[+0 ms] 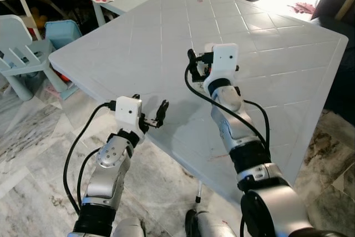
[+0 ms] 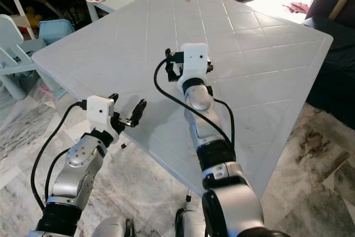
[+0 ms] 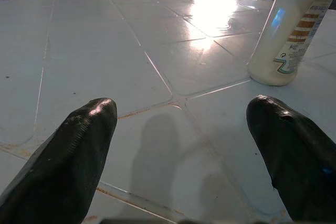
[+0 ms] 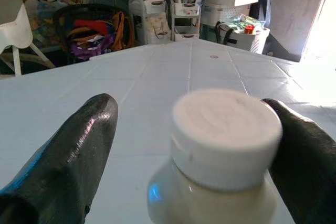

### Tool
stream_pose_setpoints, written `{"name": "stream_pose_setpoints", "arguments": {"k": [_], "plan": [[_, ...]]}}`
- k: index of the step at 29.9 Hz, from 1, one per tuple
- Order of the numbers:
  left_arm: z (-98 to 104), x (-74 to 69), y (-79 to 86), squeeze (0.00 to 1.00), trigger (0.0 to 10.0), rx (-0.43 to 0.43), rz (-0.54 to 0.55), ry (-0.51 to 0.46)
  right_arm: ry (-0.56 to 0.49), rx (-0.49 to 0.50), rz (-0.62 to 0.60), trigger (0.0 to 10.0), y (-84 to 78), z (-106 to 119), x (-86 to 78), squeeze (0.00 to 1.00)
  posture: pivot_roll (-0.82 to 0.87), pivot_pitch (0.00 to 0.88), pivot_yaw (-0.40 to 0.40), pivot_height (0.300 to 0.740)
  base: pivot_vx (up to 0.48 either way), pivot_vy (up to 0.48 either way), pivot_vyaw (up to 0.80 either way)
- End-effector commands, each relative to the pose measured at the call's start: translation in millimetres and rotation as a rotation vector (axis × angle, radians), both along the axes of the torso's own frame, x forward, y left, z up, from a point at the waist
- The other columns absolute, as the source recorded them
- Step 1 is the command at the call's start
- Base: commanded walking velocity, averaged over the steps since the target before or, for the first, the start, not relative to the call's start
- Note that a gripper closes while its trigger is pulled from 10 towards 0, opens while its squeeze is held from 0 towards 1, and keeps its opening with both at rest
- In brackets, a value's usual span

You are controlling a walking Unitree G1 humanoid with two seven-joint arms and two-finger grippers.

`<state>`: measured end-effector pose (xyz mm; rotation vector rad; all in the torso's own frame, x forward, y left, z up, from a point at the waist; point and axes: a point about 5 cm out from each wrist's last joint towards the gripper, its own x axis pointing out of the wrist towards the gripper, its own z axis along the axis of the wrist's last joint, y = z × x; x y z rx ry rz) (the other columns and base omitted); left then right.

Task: Restocking fridge

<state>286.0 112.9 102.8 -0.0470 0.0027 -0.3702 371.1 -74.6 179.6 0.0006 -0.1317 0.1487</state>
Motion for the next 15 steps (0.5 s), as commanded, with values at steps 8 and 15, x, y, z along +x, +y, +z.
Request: {"name": "stream_pose_setpoints", "arguments": {"k": [8, 15], "plan": [[-1.2, -1.9, -0.6, 0.0, 10.0, 0.013, -0.003, 0.008, 0.005, -0.008, 0.006, 0.0, -0.8, -0.1, 4.1, 0.0, 0.1, 0.111, -0.009, 0.74, 0.0, 0.0, 0.0], [-1.7, -1.2, -0.4, 0.0, 10.0, 0.018, -0.001, 0.011, 0.0, -0.003, 0.008, 0.0, 1.1, -0.3, 3.6, 0.0, 0.1, 0.111, -0.011, 0.74, 0.0, 0.0, 0.0]]}}
